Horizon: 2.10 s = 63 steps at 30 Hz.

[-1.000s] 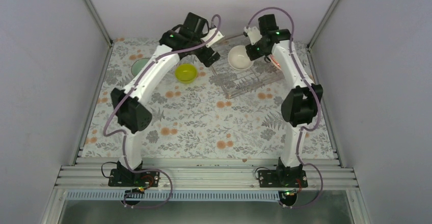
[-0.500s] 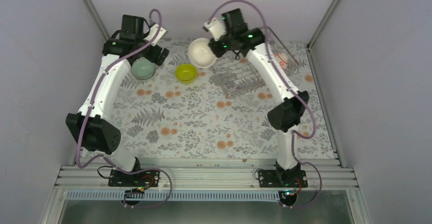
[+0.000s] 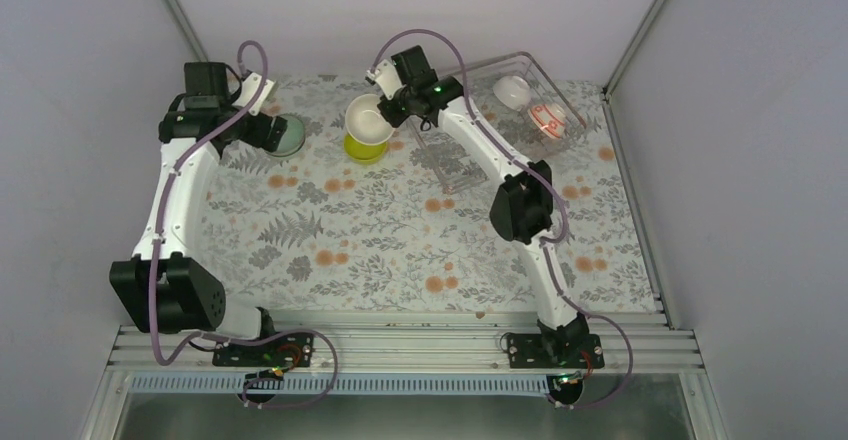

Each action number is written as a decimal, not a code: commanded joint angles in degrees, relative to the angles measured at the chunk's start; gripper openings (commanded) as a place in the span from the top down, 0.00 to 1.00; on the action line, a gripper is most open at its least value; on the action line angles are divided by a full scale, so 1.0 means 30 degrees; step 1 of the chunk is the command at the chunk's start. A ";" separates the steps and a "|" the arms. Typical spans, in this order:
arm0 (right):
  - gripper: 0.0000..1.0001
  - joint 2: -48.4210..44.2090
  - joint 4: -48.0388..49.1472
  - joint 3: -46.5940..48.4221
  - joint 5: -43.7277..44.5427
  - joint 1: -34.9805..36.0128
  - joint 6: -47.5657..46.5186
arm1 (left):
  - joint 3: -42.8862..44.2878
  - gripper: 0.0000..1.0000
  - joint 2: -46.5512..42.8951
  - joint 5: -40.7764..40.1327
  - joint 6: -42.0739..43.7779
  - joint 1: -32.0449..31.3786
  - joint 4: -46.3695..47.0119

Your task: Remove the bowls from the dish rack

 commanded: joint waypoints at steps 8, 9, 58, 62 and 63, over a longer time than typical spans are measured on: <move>0.98 0.2179 0.3438 0.0729 -0.0164 -0.0001 0.0522 | -0.1720 0.00 -0.0594 0.2278 0.0643 0.2254 0.1019; 0.98 0.2246 0.3462 0.0703 -0.0171 0.0046 0.0511 | -0.1836 0.00 -0.0514 0.2371 0.0621 0.2304 0.1061; 0.31 -0.2563 0.4571 -0.4118 0.3327 0.0389 -0.0884 | -0.3707 0.00 -0.0438 0.4733 -0.0102 0.2244 0.2814; 0.27 -0.5070 0.4753 -0.5708 0.3936 -0.0902 -0.1410 | -0.1976 0.00 0.0728 0.3753 -0.0268 0.0632 0.2511; 0.27 -0.5362 0.4425 -0.5688 0.4037 -0.1436 -0.1438 | -0.1586 0.00 0.1098 0.3482 -0.0332 0.0098 0.2529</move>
